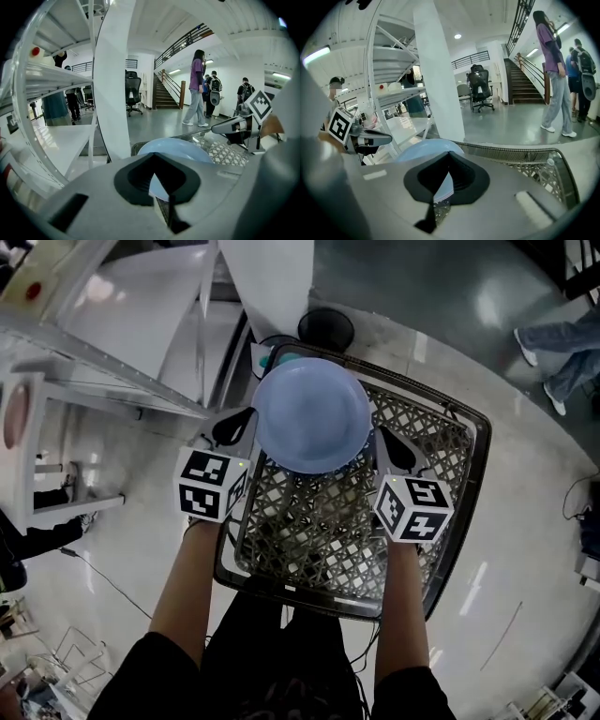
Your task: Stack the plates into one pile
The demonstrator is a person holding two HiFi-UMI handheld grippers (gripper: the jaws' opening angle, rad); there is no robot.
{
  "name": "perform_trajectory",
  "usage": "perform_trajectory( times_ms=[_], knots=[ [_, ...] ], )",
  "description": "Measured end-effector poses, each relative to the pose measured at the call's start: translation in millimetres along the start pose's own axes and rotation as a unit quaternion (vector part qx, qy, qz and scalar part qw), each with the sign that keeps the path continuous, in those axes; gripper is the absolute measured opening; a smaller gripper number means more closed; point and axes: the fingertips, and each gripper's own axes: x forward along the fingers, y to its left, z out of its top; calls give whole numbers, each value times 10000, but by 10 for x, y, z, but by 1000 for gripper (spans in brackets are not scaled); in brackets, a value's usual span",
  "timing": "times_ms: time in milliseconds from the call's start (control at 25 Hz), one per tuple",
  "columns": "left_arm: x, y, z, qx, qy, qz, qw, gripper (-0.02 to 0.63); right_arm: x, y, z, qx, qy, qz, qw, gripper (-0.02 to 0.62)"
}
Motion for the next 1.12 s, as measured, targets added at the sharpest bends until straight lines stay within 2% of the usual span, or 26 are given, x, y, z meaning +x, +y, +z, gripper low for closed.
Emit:
perform_trajectory(
  times_ms=[1120],
  knots=[
    [-891, -300, 653, 182, -915, -9, 9956, -5, -1007, 431, 661, -203, -1074, 20, 9940, 12]
  ],
)
